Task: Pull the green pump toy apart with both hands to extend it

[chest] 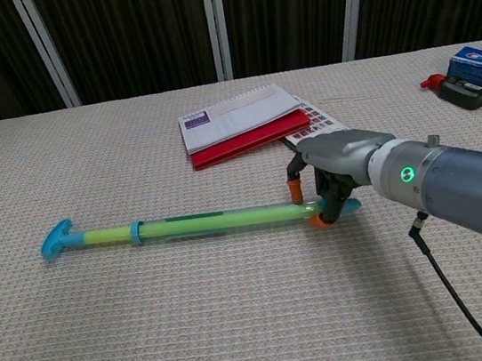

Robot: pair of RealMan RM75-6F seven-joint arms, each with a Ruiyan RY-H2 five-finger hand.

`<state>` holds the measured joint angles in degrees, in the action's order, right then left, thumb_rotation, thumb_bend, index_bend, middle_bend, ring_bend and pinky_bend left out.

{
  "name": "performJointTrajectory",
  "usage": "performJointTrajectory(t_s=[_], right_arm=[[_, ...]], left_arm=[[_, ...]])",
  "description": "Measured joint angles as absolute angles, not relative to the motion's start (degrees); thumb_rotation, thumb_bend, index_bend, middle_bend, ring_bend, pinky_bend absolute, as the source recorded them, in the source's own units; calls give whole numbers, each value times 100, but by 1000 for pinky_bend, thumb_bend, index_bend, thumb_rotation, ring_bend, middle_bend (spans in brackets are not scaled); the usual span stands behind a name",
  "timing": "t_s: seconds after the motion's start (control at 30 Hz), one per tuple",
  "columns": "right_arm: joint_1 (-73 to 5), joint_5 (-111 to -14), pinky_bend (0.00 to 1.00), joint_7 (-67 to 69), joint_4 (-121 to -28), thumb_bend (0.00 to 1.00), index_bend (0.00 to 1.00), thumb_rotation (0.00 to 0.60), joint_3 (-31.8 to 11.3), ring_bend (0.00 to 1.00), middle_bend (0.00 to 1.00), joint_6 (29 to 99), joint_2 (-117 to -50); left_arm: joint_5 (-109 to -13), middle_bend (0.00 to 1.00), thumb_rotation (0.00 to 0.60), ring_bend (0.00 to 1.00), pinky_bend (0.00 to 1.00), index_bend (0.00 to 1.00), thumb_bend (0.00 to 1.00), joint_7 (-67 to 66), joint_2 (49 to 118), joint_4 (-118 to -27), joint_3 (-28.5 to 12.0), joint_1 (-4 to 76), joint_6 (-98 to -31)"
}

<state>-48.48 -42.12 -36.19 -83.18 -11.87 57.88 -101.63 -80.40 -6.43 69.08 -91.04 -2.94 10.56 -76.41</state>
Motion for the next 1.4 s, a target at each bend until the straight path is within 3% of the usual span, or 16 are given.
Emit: performJointTrajectory(t_s=[0.07,0.17,0.33,0.43,0.7,0.83,1.4], right_arm=[[-4828,-4154,1000,-3627,-8398,375,587,600,-1198,1000,1000,5822,-10122],[-4806,-4027,1000,-3660,-8521,377,588,600,-1222,1000,1000,5870,-10060],[-4792,-3861,1000,-3714,-8667,379,588,600,-1252,1000,1000,5922,-9979],[-4791,-3766,1000,-3756,-8734,382,591,600,-1260,1000,1000,5975,-9961],[-4827,-3690,1000,-3788,-8742,384,591,600,-1251,1000,1000,5997,-9975],[-4830,-3701,1000,-3786,-8746,384,593,600,-1234,1000,1000,6000,-9968],[-4814,-3741,1000,-3685,-8714,384,596,600,-1208,1000,1000,5975,-9930]], left_arm=[[-8037,501,600,460,501,0,0,-586,6997,-9004,-352,1174,-7514],[-8081,685,600,645,756,39,2,-427,7208,-8737,-459,1468,-7227],[-8202,815,600,771,985,187,57,-195,7491,-8381,-545,1896,-6746],[-8150,840,600,795,1000,296,108,-156,7653,-8291,-592,2170,-6294],[-7381,841,600,796,1000,389,241,-619,8017,-8393,-748,2787,-5334],[-7151,841,600,796,1000,406,291,-759,8218,-8355,-790,2936,-5189],[-6698,841,600,796,1000,431,323,-989,8746,-8013,-763,3199,-4966]])
